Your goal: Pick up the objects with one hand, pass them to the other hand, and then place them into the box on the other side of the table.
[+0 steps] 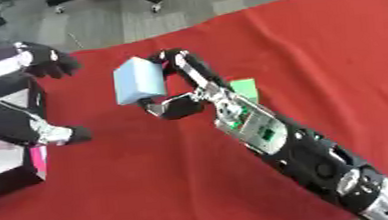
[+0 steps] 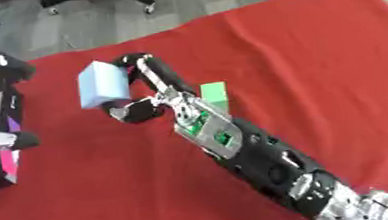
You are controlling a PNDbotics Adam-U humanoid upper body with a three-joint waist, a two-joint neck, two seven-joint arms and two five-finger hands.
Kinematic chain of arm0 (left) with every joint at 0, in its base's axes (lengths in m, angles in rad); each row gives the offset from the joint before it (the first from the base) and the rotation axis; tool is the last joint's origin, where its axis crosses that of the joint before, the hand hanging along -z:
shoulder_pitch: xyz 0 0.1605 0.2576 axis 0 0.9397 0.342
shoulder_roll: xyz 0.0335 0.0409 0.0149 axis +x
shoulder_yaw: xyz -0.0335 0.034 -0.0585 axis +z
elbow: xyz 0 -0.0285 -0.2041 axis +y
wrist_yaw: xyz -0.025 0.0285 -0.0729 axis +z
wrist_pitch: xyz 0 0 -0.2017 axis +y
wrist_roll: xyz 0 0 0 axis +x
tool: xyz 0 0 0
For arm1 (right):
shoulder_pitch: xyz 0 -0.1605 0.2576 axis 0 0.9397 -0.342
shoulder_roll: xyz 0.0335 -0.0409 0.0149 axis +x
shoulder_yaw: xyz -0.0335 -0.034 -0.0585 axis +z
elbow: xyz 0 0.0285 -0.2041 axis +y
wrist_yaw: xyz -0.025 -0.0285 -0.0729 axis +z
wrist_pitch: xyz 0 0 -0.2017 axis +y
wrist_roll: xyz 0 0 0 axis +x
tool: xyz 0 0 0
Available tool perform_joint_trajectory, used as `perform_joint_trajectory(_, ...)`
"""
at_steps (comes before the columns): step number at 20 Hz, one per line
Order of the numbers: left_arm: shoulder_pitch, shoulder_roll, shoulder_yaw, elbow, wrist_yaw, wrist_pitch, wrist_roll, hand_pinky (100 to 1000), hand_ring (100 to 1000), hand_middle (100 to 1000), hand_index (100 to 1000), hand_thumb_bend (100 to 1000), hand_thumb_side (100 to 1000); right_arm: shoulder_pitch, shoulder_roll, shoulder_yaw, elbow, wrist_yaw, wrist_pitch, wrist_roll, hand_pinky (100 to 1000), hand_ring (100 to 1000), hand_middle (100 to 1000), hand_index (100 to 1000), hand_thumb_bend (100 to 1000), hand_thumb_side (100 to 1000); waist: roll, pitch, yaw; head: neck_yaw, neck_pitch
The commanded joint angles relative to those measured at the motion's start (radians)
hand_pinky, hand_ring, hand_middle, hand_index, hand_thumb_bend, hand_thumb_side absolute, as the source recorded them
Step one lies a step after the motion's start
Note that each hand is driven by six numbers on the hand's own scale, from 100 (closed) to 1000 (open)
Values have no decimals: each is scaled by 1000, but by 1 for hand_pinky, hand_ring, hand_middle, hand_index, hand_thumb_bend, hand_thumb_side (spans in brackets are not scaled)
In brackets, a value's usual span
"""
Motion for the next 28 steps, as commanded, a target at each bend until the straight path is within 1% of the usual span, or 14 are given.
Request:
perform_joint_trajectory(1, -30, 2, -7, 4, -19, 11, 22, 853, 808, 768, 879, 639, 399, -22, 5, 4, -14, 15, 3, -1, 774, 622, 468, 560, 285, 100, 10, -29, 2, 0, -16)
perform_joint_trajectory(6, -41, -16, -21, 17, -50, 41, 61, 852, 807, 768, 878, 644, 375, -22, 8, 17, -20, 40, -3, 2, 772, 623, 469, 560, 281, 100, 11, -28, 2, 5, -20)
perform_joint_trajectory(13, -54, -43, -42, 31, -63, 75, 107, 853, 807, 769, 878, 660, 340, -23, 18, 30, -21, 78, -11, -26, 769, 624, 469, 560, 268, 100, 13, -26, 2, 15, -29)
perform_joint_trajectory(15, -60, -53, -53, 36, -70, 81, 115, 851, 807, 768, 876, 662, 334, -24, 24, 33, -18, 81, -5, -47, 767, 624, 470, 561, 261, 100, 14, -26, 2, 20, -30)
perform_joint_trajectory(20, -69, -75, -72, 50, -84, 78, 115, 848, 805, 766, 871, 660, 322, -29, 37, 43, -5, 74, 20, -95, 759, 625, 471, 562, 258, 100, 15, -26, 0, 29, -23)
perform_joint_trajectory(24, -74, -90, -80, 63, -93, 74, 121, 845, 801, 759, 868, 645, 312, -35, 46, 54, -1, 53, 38, -124, 755, 627, 472, 564, 249, 100, 14, -26, -1, 34, -19)
perform_joint_trajectory(25, -75, -93, -83, 68, -94, 72, 123, 844, 801, 758, 868, 666, 303, -35, 47, 57, -1, 49, 41, -128, 755, 629, 474, 566, 261, 100, 14, -26, -1, 34, -18)
perform_joint_trajectory(26, -77, -96, -86, 72, -95, 70, 125, 844, 801, 758, 867, 645, 307, -36, 48, 60, 0, 45, 43, -129, 757, 631, 476, 568, 229, 100, 14, -26, -1, 34, -17)
perform_joint_trajectory(28, -80, -102, -92, 80, -97, 67, 126, 843, 801, 759, 867, 646, 304, -39, 50, 65, 0, 39, 44, -126, 761, 637, 481, 575, 186, 100, 14, -26, -1, 35, -16)
